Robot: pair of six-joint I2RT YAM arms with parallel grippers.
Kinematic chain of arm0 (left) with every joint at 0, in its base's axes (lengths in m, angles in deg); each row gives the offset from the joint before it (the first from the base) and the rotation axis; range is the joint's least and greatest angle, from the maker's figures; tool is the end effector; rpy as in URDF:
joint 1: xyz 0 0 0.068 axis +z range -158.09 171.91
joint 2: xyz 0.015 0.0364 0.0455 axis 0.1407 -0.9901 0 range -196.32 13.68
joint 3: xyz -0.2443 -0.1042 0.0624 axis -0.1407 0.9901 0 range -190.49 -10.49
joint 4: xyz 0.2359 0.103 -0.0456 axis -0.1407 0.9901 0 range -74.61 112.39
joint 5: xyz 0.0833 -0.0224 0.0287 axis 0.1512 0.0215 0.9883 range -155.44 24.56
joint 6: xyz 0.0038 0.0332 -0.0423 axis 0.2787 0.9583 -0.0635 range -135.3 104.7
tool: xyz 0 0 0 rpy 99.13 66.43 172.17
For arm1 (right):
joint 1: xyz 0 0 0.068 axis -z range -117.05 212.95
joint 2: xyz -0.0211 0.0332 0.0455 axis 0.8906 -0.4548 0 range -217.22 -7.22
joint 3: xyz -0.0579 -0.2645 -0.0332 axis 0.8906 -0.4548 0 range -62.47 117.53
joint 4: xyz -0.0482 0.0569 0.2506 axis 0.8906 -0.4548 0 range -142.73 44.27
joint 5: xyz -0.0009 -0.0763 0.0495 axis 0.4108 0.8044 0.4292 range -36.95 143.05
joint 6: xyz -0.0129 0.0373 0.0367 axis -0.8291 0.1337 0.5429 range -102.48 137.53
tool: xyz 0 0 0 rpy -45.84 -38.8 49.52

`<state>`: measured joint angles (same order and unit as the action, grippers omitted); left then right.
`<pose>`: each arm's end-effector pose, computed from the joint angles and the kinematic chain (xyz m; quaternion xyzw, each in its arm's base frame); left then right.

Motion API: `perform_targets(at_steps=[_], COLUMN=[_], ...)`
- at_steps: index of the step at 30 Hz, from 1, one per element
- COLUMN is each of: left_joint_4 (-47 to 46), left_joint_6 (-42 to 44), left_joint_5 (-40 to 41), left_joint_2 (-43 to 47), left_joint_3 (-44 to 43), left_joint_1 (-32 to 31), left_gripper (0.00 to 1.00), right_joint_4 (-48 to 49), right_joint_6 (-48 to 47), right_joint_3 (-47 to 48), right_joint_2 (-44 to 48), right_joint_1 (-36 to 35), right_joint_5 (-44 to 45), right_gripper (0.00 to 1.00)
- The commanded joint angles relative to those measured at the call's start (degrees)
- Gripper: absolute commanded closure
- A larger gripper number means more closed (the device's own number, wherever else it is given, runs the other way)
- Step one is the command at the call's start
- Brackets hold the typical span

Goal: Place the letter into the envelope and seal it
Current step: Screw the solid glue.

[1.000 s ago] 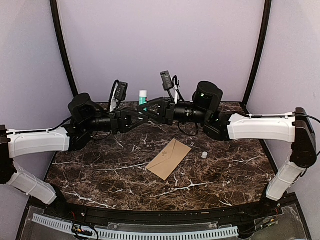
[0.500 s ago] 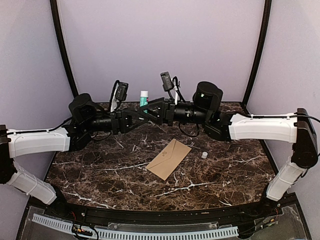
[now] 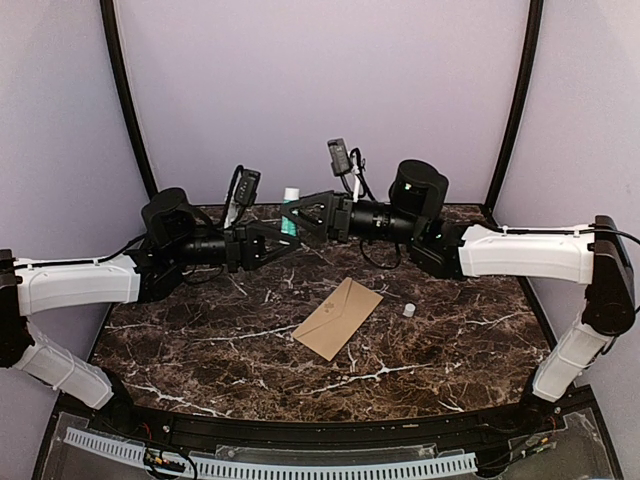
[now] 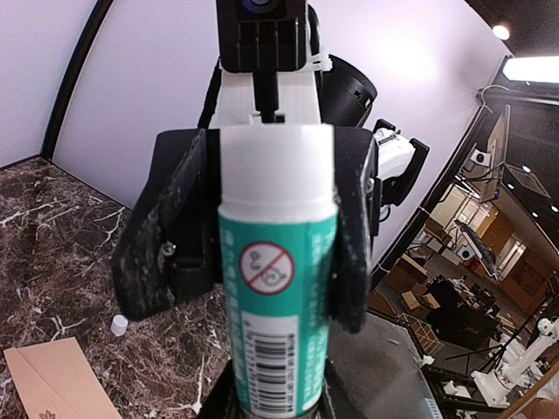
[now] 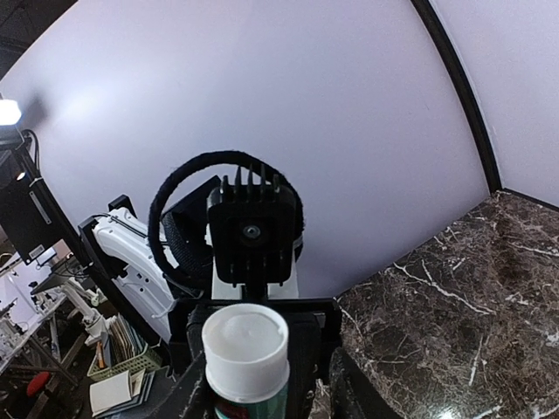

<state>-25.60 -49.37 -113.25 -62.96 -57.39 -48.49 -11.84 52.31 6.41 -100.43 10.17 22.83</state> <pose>0.2094 -0.2128 0.3199 0.3448 0.5619 -0.6322 0.4071 0.2192 0.3183 0.3483 -0.2941 0.5846 0.6316 0.4157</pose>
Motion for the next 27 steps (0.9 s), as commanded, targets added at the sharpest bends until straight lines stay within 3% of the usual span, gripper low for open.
perform_targets(at_steps=[1,8,9,10,14,17,23,27], left_joint_4=[0.93,1.96,1.97,1.77,0.50,-0.53,-1.46,-1.94], left_joint_6=[1.69,2.22,2.24,2.24,1.77,1.38,1.54,1.30], left_joint_5=[-1.15,-1.01,-0.95,-0.83,-1.14,-0.52,0.68,0.97], left_joint_2=[0.54,0.25,0.30,0.41,0.53,0.60,0.12,-0.85], left_joint_3=[-0.21,-0.37,-0.42,-0.53,-1.34,-1.67,-2.64,-3.25], left_joint_1=[-0.39,-0.71,-0.72,-0.71,-0.73,-0.65,-0.64,-0.64], left_gripper=[1.00,0.97,0.91,0.77,0.52,0.40,0.40,0.52], right_joint_4=[2.87,4.99,5.15,5.20,5.46,5.57,5.25,5.22], right_joint_6=[1.51,2.63,2.58,2.55,2.32,2.40,2.17,1.93], right_joint_3=[1.96,1.19,0.98,0.75,-0.35,-1.13,-1.86,-2.21], right_joint_2=[-0.60,-0.30,-0.18,-0.07,0.35,0.64,0.92,1.17], right_joint_1=[0.52,0.84,0.83,0.83,0.83,0.85,0.83,0.82], right_joint_5=[-0.27,-1.36,-1.42,-1.48,-1.71,-2.03,-3.06,-3.35], right_gripper=[0.64,0.87,0.89,0.91,0.95,0.96,0.97,0.97])
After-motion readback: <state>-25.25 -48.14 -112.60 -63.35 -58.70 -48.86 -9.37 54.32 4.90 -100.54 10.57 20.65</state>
